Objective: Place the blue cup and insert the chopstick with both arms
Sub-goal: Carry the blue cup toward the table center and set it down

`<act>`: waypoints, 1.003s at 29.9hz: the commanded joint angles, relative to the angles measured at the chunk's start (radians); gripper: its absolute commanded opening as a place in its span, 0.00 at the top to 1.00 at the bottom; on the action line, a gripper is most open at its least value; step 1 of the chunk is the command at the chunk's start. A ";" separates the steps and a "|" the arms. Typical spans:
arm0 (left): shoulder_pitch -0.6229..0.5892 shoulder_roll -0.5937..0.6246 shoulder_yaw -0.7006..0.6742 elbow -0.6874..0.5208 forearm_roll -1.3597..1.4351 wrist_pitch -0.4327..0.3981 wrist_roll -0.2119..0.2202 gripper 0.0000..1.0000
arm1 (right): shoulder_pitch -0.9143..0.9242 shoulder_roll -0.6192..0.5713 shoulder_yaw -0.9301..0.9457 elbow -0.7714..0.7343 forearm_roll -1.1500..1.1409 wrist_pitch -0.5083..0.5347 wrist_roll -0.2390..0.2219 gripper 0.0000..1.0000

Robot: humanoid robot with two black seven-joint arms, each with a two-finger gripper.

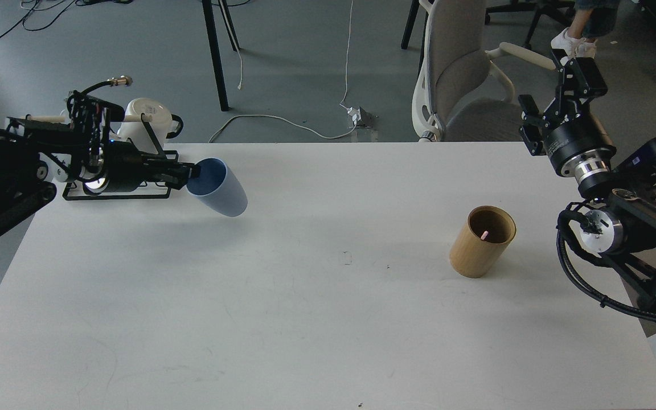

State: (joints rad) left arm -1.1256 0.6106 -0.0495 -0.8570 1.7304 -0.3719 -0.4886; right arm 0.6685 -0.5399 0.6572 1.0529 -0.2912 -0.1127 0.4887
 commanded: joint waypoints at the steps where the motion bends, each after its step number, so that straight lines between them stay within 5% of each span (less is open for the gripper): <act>1: -0.104 -0.188 0.077 0.073 0.058 -0.016 0.000 0.96 | 0.003 -0.009 0.013 -0.063 0.001 0.030 0.000 0.05; 7: -0.192 -0.360 0.200 0.141 0.113 -0.015 0.000 0.96 | 0.002 -0.009 0.015 -0.120 0.001 0.057 0.000 0.05; 30: -0.091 -0.506 0.241 0.161 0.149 -0.016 0.000 0.96 | -0.006 -0.008 0.009 -0.136 0.000 0.057 0.000 0.05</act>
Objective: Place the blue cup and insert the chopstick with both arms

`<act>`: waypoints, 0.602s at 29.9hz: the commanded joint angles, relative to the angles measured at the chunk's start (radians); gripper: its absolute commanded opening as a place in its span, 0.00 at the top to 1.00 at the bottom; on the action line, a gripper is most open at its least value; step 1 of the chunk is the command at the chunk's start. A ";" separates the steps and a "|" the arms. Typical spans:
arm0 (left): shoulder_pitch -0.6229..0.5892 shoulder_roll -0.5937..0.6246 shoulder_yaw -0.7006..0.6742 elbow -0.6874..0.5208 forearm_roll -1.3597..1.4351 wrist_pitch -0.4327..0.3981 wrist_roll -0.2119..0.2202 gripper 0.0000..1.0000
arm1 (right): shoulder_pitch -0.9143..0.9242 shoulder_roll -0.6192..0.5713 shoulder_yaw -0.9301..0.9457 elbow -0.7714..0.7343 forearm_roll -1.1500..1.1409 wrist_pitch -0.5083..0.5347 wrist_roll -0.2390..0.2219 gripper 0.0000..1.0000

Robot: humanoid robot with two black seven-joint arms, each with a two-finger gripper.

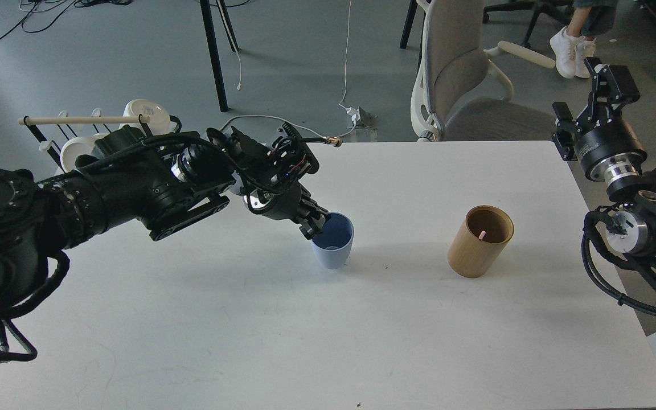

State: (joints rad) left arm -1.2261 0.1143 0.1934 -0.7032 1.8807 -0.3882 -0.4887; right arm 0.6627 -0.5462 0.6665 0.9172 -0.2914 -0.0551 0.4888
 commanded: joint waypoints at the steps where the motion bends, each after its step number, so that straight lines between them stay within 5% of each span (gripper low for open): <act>1: 0.011 -0.015 -0.002 0.014 0.000 0.000 0.000 0.95 | 0.000 -0.001 -0.001 0.000 0.000 0.000 0.000 0.05; 18: 0.005 0.042 -0.017 -0.004 -0.126 -0.004 0.000 0.50 | 0.000 -0.001 -0.008 0.002 -0.002 0.001 0.000 0.05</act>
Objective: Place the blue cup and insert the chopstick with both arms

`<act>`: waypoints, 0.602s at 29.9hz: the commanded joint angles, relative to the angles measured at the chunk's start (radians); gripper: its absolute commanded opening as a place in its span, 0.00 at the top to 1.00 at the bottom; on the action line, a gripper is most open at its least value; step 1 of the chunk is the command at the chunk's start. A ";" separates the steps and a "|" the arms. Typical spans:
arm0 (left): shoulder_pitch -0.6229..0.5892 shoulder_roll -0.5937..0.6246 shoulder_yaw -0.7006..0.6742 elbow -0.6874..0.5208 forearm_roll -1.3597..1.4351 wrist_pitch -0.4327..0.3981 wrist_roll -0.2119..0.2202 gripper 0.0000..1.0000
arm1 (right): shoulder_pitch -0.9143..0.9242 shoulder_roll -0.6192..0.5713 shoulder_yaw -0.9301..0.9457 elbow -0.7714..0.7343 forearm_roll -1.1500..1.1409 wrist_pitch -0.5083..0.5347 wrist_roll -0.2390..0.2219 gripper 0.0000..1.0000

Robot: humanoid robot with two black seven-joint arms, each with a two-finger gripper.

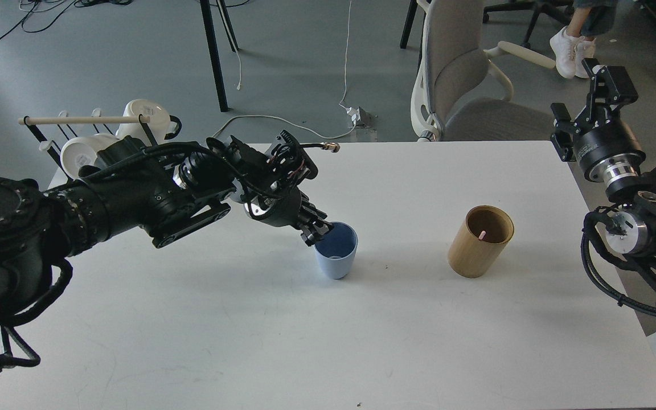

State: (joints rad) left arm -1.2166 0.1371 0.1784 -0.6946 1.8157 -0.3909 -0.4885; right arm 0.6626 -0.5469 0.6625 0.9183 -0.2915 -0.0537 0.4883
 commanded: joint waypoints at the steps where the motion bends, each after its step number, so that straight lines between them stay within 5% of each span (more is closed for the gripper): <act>1: -0.008 0.033 -0.005 -0.020 -0.094 -0.003 0.000 0.45 | 0.002 -0.002 -0.006 0.005 -0.006 0.000 0.000 0.05; 5: -0.014 0.105 -0.071 -0.032 -0.278 -0.060 0.000 0.21 | 0.015 -0.030 -0.006 0.030 -0.060 0.000 0.000 0.05; 11: 0.044 0.263 -0.308 -0.121 -0.668 -0.098 0.000 0.13 | 0.009 -0.252 0.008 0.201 -0.474 -0.040 0.000 0.04; 18: 0.215 0.289 -0.558 -0.209 -0.972 -0.098 0.000 0.11 | -0.067 -0.577 -0.078 0.433 -0.785 -0.244 0.000 0.04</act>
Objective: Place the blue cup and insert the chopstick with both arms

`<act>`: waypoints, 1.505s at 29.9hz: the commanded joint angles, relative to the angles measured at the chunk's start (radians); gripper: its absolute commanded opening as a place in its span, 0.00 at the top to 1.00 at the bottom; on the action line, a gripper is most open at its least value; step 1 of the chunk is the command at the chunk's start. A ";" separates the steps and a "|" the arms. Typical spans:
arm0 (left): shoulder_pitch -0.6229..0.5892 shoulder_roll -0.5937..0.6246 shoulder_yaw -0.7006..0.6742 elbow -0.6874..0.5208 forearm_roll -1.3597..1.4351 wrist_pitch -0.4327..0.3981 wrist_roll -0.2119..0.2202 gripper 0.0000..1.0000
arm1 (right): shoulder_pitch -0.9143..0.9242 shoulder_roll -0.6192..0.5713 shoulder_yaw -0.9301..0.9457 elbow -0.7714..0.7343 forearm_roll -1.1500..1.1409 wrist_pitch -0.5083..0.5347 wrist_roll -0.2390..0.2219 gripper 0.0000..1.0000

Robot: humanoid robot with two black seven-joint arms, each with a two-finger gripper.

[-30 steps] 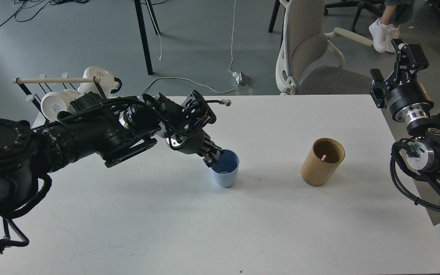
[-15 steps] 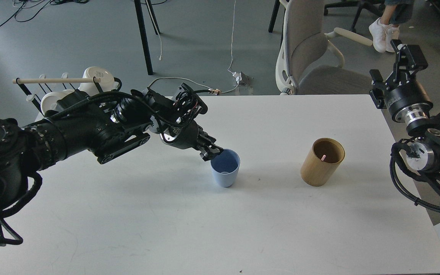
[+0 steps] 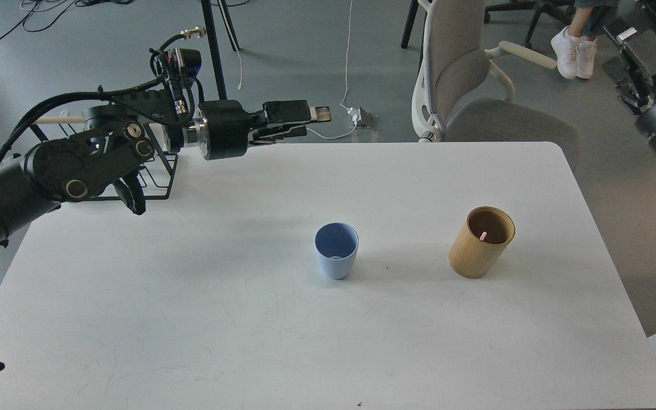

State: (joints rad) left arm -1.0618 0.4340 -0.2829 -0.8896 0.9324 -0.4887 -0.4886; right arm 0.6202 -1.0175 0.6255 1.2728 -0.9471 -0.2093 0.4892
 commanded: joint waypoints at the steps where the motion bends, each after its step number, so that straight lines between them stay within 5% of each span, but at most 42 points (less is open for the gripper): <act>1: 0.080 -0.012 -0.131 -0.015 -0.110 0.000 0.000 0.11 | -0.033 -0.145 -0.067 0.100 -0.184 -0.137 -0.001 0.04; 4: 0.115 -0.043 -0.196 -0.015 -0.130 0.000 0.000 0.11 | -0.042 -0.242 -0.166 0.138 -0.343 -0.279 -0.001 0.04; 8: 0.132 -0.051 -0.209 -0.014 -0.130 0.000 0.000 0.11 | -0.042 -0.341 -0.285 0.190 -0.568 -0.279 -0.001 0.05; 16: 0.137 -0.041 -0.209 -0.012 -0.130 0.000 0.000 0.11 | -0.046 -0.336 -0.371 0.211 -0.956 -0.279 -0.001 0.05; 36: 0.163 -0.047 -0.209 0.001 -0.132 0.000 0.000 0.08 | -0.025 0.060 -0.372 0.017 -1.024 -0.279 -0.001 0.09; 45: 0.167 -0.049 -0.209 0.021 -0.135 0.000 0.000 0.08 | -0.033 0.125 -0.372 -0.039 -1.023 -0.279 -0.001 0.28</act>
State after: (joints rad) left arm -0.8947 0.3863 -0.4925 -0.8717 0.7992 -0.4887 -0.4887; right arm 0.5894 -0.8990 0.2530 1.2473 -1.9707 -0.4888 0.4885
